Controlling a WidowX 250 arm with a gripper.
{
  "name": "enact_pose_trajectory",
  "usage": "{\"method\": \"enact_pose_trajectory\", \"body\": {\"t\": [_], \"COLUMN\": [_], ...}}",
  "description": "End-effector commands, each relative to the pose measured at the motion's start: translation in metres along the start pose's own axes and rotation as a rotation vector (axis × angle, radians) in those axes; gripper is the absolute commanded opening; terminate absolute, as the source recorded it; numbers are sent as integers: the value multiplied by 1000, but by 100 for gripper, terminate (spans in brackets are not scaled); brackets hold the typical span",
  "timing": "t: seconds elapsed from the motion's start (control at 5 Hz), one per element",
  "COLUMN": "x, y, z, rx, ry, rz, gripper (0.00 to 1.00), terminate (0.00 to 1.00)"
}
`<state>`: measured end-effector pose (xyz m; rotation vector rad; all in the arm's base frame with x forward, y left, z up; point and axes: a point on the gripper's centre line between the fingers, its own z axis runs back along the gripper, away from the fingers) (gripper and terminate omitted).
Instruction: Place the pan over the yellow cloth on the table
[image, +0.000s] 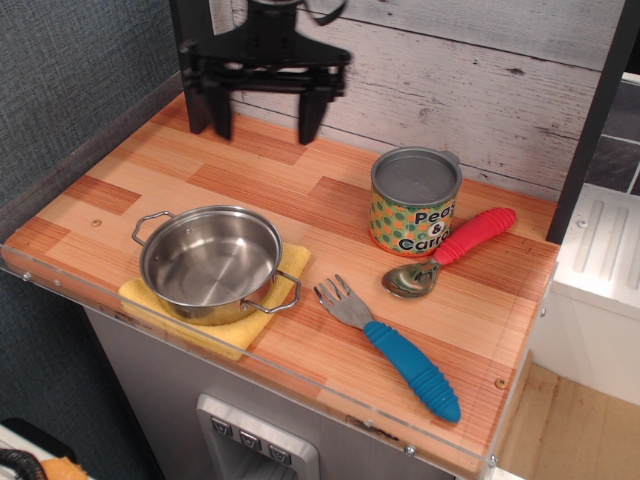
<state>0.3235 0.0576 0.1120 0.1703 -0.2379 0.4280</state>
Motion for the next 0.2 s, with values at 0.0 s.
{"method": "enact_pose_trajectory", "body": {"t": [0.0], "x": [-1], "y": [-9], "z": [19], "rx": [-31], "ry": [-74], "rz": [-131], "gripper": [100], "terminate": [100]}}
